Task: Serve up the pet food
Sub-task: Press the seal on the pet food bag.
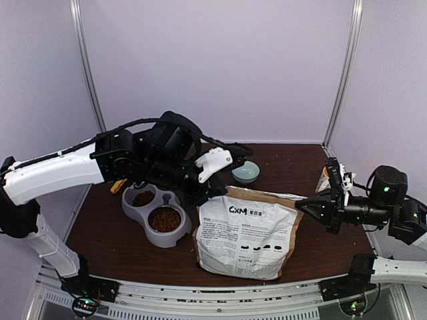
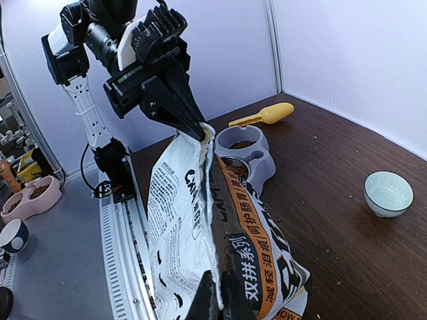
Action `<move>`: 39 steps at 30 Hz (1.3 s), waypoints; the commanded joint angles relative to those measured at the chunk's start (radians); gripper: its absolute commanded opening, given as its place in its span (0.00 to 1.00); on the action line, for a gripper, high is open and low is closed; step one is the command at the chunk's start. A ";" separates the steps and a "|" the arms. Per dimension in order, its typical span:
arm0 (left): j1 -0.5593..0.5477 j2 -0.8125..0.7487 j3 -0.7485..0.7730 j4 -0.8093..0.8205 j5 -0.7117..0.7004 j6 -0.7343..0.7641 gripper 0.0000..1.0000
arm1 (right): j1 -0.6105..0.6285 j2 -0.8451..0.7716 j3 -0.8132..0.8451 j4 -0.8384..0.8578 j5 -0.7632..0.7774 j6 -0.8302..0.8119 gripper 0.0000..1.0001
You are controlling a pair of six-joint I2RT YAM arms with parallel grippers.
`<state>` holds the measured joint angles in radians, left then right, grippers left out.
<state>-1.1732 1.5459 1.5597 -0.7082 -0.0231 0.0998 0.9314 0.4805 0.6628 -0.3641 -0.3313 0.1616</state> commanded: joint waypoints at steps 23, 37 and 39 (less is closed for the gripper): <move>0.087 -0.095 -0.065 -0.090 -0.185 0.014 0.41 | -0.002 -0.018 0.034 0.007 0.016 0.004 0.00; 0.133 -0.315 -0.235 0.115 0.046 -0.050 0.69 | -0.002 -0.020 0.050 0.003 0.012 0.022 0.47; 0.141 -0.357 -0.272 0.168 0.073 -0.075 0.72 | -0.001 -0.025 0.052 0.008 0.010 0.026 0.55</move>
<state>-1.0504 1.2640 1.3396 -0.6846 -0.0322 0.0780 0.9310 0.4706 0.6815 -0.3706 -0.3298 0.1749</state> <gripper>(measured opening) 0.699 0.491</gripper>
